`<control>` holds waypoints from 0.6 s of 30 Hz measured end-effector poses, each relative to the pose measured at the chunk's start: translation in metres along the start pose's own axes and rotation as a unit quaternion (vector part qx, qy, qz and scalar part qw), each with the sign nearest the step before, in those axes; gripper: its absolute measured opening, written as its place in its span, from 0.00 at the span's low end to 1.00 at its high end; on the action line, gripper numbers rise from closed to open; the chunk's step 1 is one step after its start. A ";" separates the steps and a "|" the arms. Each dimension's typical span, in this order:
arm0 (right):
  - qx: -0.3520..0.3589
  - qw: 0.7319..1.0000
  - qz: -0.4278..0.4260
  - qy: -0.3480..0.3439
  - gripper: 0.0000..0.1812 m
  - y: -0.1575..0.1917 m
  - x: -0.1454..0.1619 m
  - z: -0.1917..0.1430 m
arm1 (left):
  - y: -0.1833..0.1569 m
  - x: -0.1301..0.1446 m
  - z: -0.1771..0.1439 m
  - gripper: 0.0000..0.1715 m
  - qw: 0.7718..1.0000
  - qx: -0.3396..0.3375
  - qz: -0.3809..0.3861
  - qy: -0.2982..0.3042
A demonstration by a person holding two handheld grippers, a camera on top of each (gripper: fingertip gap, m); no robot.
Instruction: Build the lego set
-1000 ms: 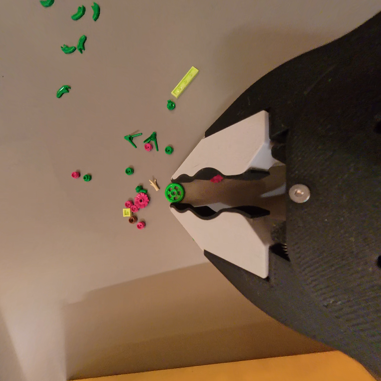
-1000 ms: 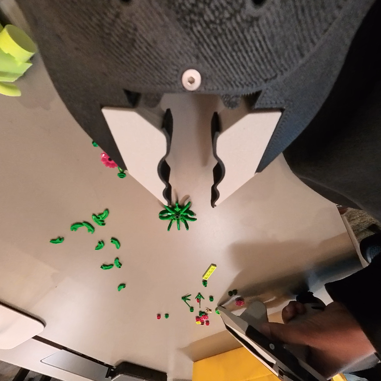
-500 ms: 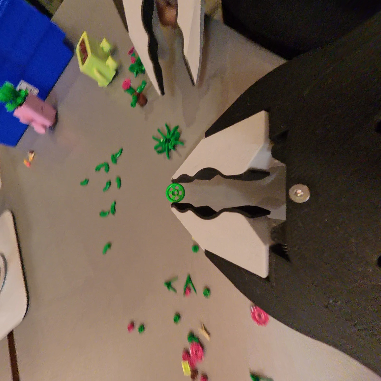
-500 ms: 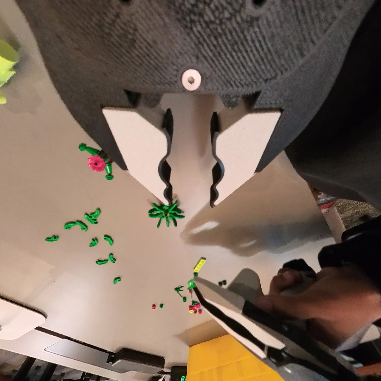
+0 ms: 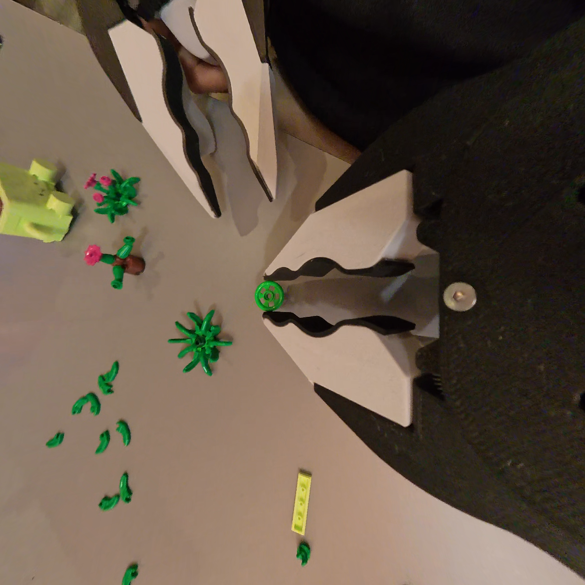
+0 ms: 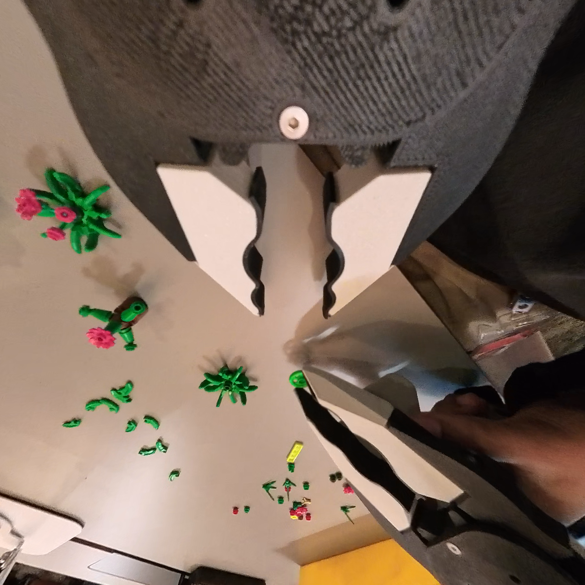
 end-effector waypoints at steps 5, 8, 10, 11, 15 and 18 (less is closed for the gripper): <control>0.011 0.999 -0.029 -0.009 0.19 0.002 -0.006 0.004 | -0.001 0.004 0.001 0.11 1.000 -0.004 0.008 0.010; 0.018 0.998 -0.056 -0.002 0.18 0.003 -0.006 0.008 | -0.001 0.004 0.000 0.11 1.000 -0.003 0.011 0.006; 0.022 0.998 -0.066 -0.002 0.16 0.005 -0.005 0.008 | -0.004 0.005 0.001 0.11 1.000 0.007 0.017 0.012; 0.019 0.998 -0.063 -0.005 0.16 0.005 -0.005 0.008 | -0.004 0.006 0.002 0.11 1.000 0.004 0.018 0.015; 0.006 0.999 -0.047 -0.019 0.15 0.005 -0.006 0.007 | -0.005 0.009 0.006 0.13 0.999 0.001 0.030 0.034; -0.002 0.999 -0.024 -0.038 0.16 0.003 -0.007 0.004 | -0.007 0.011 0.008 0.16 0.998 -0.001 0.041 0.043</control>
Point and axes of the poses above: each gripper's, where its closed fingertips meet, z out along the fingers, x out of its underside, y = z × x across the jaws, the point moved 5 cm from there along -z, back along the fingers, and after that the axes turned 14 degrees about -z, right-handed, at the moved point
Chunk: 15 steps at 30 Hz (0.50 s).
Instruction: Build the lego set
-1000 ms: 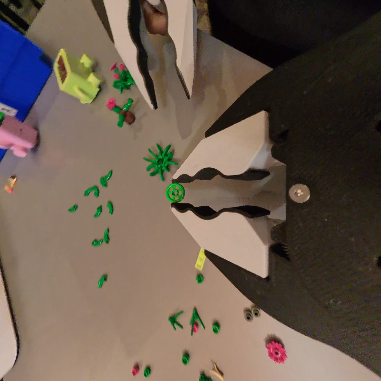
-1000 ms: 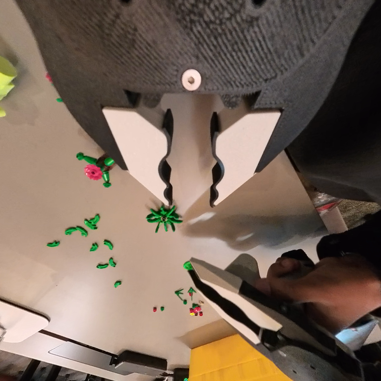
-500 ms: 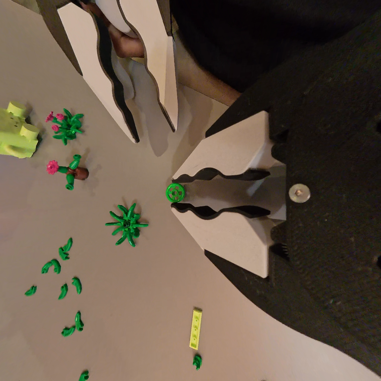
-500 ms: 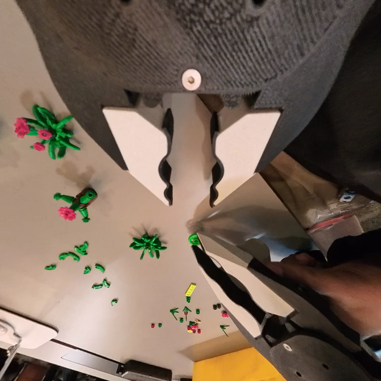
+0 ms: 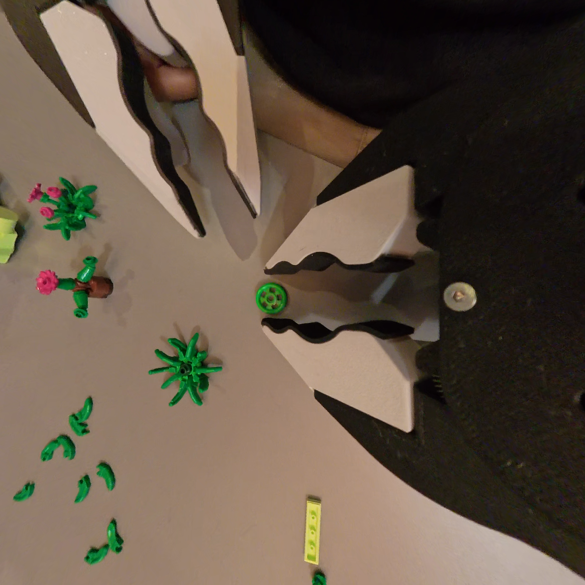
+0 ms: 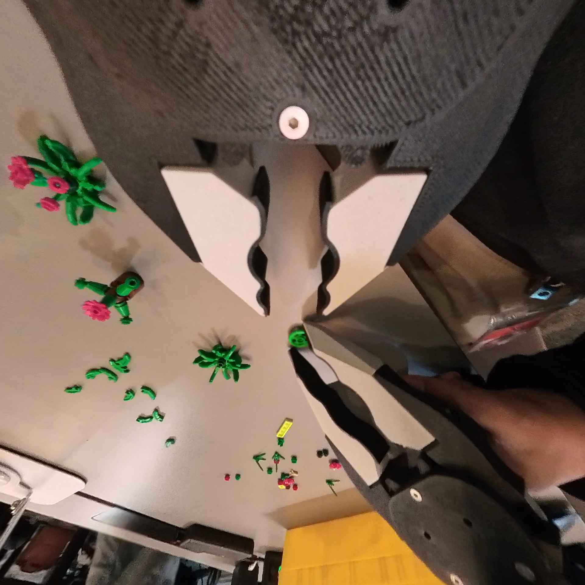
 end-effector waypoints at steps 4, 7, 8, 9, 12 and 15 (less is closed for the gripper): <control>0.000 0.998 0.032 -0.045 0.16 -0.007 -0.004 -0.008 | -0.002 -0.005 -0.005 0.20 0.999 0.032 -0.006 -0.023; 0.004 0.997 0.058 -0.044 0.19 -0.022 -0.012 -0.007 | 0.003 -0.011 -0.009 0.22 0.998 0.036 -0.026 -0.049; -0.011 0.997 0.066 -0.029 0.20 -0.025 -0.016 -0.004 | 0.005 -0.013 -0.010 0.23 0.997 0.036 -0.030 -0.058; -0.031 0.997 0.056 -0.030 0.23 -0.027 -0.022 0.000 | 0.007 -0.014 -0.010 0.23 0.997 0.036 -0.033 -0.064; -0.022 0.999 0.013 -0.020 0.20 -0.043 -0.028 0.014 | 0.010 -0.017 -0.010 0.23 0.996 0.040 -0.045 -0.071; -0.064 0.997 -0.009 -0.029 0.20 -0.043 -0.028 0.026 | 0.011 -0.017 -0.009 0.24 0.995 0.047 -0.051 -0.066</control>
Point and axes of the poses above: each gripper's, where its closed fingertips meet, z out along the fingers, x out of its underside, y = z × x across the jaws, the point moved 5 cm from there along -z, back along the fingers, and after that the axes turned 14 degrees about -z, right-handed, at the moved point
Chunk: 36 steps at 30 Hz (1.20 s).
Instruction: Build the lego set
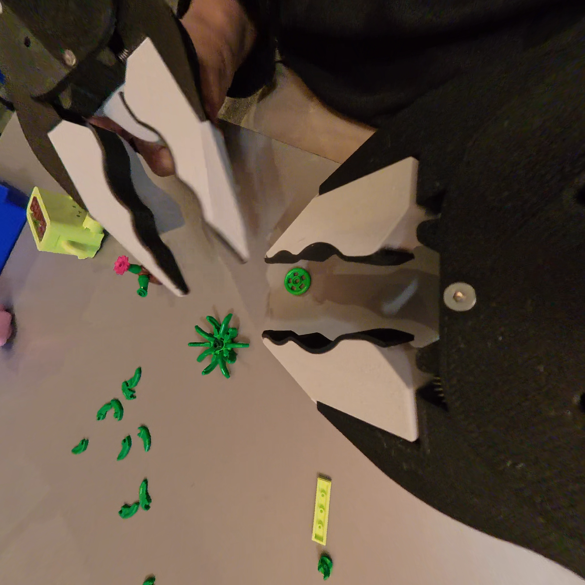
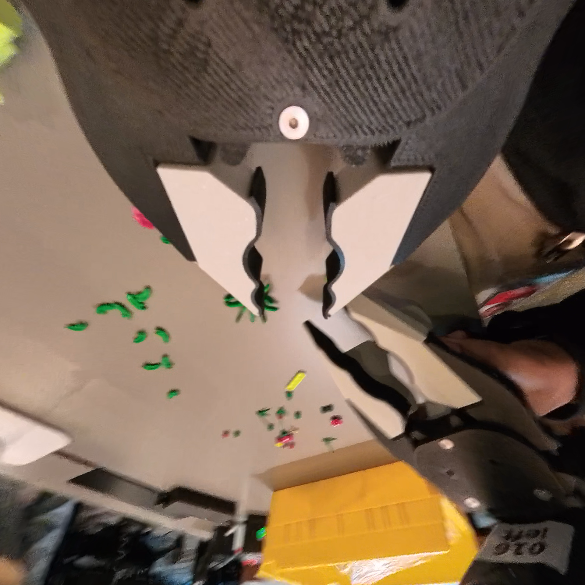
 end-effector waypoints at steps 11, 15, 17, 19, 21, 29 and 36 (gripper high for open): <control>-0.063 0.997 0.008 -0.046 0.23 0.006 -0.007 -0.005 | -0.001 -0.003 -0.010 0.27 0.999 0.021 -0.015 -0.039; -0.046 0.992 -0.018 -0.117 0.21 0.007 -0.017 -0.018 | 0.001 -0.006 -0.014 0.26 0.998 0.033 -0.031 -0.053; -0.030 0.988 -0.039 -0.147 0.19 0.009 -0.022 -0.024 | 0.002 -0.005 -0.013 0.26 0.997 0.040 -0.038 -0.049; -0.023 0.985 -0.060 -0.158 0.17 0.012 -0.023 -0.026 | 0.002 -0.005 -0.012 0.27 0.997 0.042 -0.041 -0.046; -0.024 0.984 -0.085 -0.152 0.12 0.018 -0.023 -0.025 | 0.002 -0.005 -0.012 0.26 0.997 0.040 -0.042 -0.043; -0.016 0.983 -0.136 -0.119 0.11 0.029 -0.021 -0.018 | 0.001 -0.004 -0.011 0.26 0.998 0.032 -0.031 -0.040; -0.020 0.984 -0.113 -0.139 0.03 0.024 -0.023 -0.022 | 0.007 -0.010 -0.010 0.26 0.998 -0.023 -0.018 -0.063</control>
Point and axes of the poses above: each gripper's, where its closed fingertips meet, z out along the fingers, x out of its underside, y = z × x across the jaws, the point moved 5 cm from there along -z, back along the fingers, and after that the axes turned 14 degrees about -z, right-handed, at the moved point
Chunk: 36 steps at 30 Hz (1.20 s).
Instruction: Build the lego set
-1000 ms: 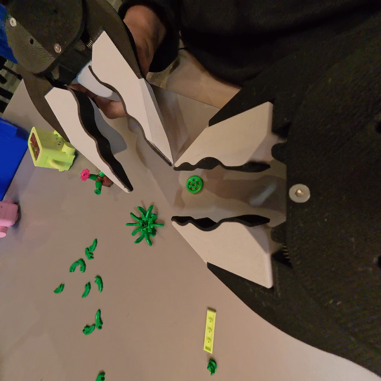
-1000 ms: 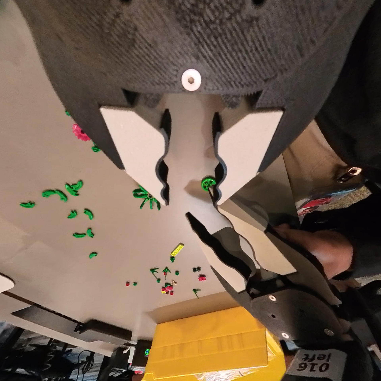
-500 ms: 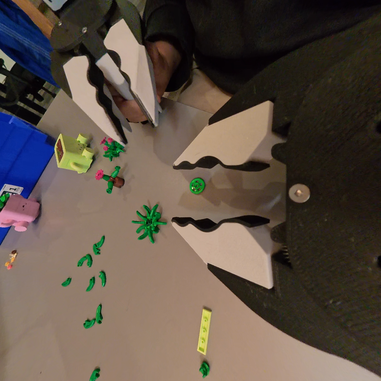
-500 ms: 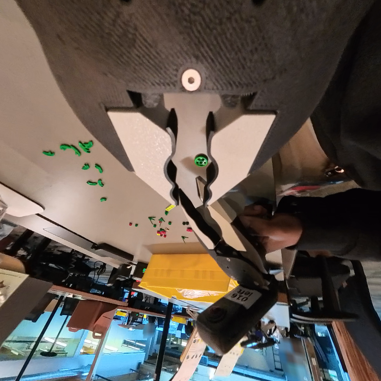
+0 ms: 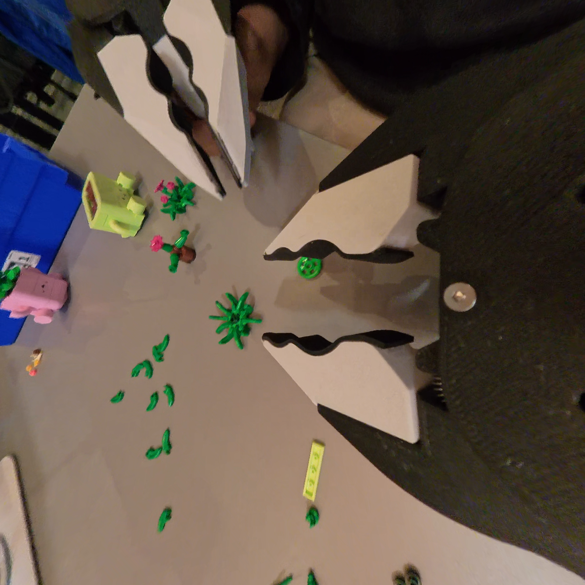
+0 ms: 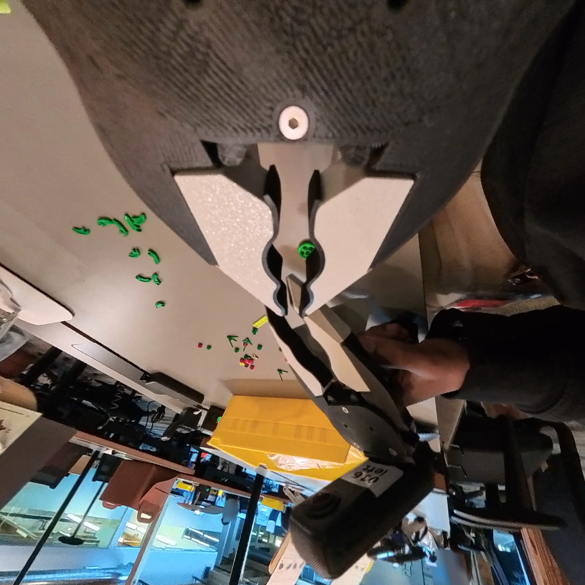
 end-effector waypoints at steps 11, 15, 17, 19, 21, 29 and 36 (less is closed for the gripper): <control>0.030 0.996 0.070 -0.048 0.05 -0.019 -0.001 -0.012 | 0.030 -0.068 0.062 0.20 0.995 -0.051 0.071 0.050; 0.028 0.997 0.055 -0.039 0.05 -0.016 -0.001 -0.010 | 0.053 -0.080 0.095 0.14 0.984 -0.063 0.118 0.114; 0.027 0.998 0.041 -0.030 0.05 -0.013 -0.001 -0.007 | 0.063 -0.080 0.106 0.13 0.975 -0.073 0.163 0.134; 0.026 0.999 0.031 -0.026 0.05 -0.011 -0.002 -0.006 | 0.071 -0.077 0.112 0.14 0.970 -0.068 0.167 0.165; 0.027 0.999 0.027 -0.027 0.05 -0.010 -0.002 -0.007 | 0.074 -0.079 0.114 0.15 0.972 -0.051 0.146 0.176; 0.030 0.999 0.027 -0.026 0.05 -0.011 -0.002 -0.006 | 0.063 -0.069 0.112 0.04 0.973 -0.007 0.124 0.197; 0.093 0.994 0.052 -0.035 0.05 -0.029 0.002 -0.015 | 0.021 -0.071 0.073 0.03 0.990 0.085 0.081 0.082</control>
Point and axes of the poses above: each gripper's, where its closed fingertips meet, z out along the fingers, x out of its underside, y = z × x across the jaws, the point moved 5 cm from there along -z, back along the fingers, and after that the axes turned 14 degrees about -z, right-handed, at the moved point
